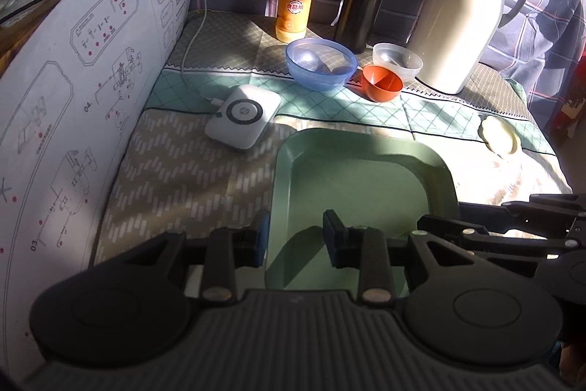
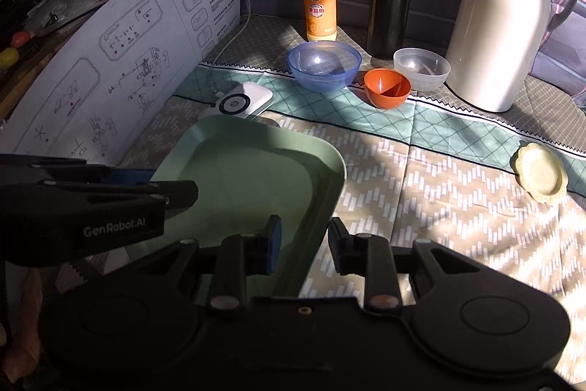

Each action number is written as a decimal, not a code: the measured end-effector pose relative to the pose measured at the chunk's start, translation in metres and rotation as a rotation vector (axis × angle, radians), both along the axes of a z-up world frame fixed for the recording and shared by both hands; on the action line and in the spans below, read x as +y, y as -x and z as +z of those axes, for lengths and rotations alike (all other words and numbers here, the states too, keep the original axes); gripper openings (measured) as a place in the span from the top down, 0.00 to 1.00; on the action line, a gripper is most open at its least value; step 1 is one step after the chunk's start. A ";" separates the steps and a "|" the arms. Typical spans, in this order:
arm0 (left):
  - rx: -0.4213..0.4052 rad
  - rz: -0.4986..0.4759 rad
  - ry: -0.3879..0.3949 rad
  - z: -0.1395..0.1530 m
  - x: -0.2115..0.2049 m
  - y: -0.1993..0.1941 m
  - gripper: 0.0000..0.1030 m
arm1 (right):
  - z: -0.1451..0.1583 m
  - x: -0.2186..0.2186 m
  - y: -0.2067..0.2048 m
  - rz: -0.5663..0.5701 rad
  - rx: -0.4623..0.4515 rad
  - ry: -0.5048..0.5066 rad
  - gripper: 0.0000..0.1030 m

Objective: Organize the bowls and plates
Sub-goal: 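Carry the green tray with both grippers and lower it onto the white plate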

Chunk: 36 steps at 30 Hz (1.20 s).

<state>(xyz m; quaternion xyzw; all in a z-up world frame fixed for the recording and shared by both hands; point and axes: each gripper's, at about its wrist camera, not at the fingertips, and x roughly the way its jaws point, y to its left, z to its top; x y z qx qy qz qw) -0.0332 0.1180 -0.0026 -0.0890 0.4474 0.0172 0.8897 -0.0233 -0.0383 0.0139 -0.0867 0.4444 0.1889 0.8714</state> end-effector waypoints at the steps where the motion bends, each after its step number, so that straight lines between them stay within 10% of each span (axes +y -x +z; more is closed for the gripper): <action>1: 0.002 0.006 0.001 -0.001 0.004 0.003 0.71 | -0.001 0.003 0.002 0.009 0.007 -0.001 0.72; 36: 0.139 0.002 -0.030 -0.054 0.022 0.037 0.65 | -0.061 0.046 0.030 0.148 0.184 0.105 0.71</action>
